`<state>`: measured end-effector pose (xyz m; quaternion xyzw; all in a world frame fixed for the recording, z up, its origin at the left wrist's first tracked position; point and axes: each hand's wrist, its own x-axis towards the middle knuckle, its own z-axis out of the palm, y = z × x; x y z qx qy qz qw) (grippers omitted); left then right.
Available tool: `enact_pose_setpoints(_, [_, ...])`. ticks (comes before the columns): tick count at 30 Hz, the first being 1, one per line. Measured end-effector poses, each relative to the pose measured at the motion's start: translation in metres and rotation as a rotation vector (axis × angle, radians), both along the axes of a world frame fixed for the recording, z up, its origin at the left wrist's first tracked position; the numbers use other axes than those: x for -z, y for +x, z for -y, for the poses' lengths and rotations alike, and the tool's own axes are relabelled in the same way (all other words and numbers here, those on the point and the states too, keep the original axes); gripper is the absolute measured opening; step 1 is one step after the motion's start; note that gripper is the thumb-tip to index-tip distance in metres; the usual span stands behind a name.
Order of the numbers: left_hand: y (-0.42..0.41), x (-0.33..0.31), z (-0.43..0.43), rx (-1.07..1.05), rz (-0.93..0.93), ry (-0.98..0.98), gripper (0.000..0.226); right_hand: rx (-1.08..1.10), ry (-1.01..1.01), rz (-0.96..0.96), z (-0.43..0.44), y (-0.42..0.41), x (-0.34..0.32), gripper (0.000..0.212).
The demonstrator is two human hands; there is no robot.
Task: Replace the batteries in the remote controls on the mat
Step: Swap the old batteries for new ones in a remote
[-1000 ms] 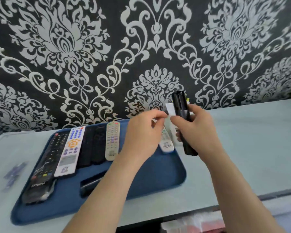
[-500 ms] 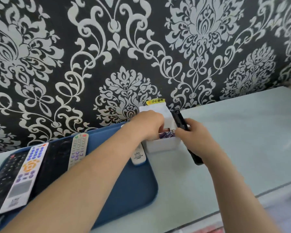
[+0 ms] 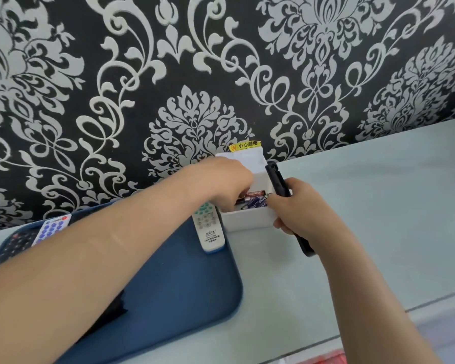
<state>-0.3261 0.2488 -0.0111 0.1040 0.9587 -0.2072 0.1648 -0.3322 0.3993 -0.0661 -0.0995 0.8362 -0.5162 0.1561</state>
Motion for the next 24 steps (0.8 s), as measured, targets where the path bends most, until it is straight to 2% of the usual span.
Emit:
enact_pose_setpoints(3, [-0.003,-0.001,0.003,0.013,-0.058,0.107,0.030,0.001,-0.034,0.043,-0.002,0.001,-0.002,0.012])
enact_pose_setpoints(13, [-0.010,0.005,-0.018,0.070,-0.040,0.174,0.003,0.041,-0.074,0.094,0.000,0.002,0.001,0.014])
enact_pose_setpoints(15, [-0.009,0.008,-0.019,0.095,-0.063,0.160,0.011,0.047,-0.075,0.089,0.001,0.003,0.001,0.015])
enact_pose_setpoints(17, [-0.011,0.014,-0.012,0.080,-0.077,0.226,0.005,0.051,-0.074,0.090,0.003,0.003,0.000,0.014])
enact_pose_setpoints(21, [-0.012,0.023,-0.004,0.000,-0.030,0.433,0.033,0.064,-0.103,0.138,0.002,0.003,-0.001,0.013])
enact_pose_setpoints(24, [-0.011,0.022,-0.007,-0.039,-0.020,0.501,0.039,0.075,-0.118,0.156,0.001,0.005,-0.002,0.014])
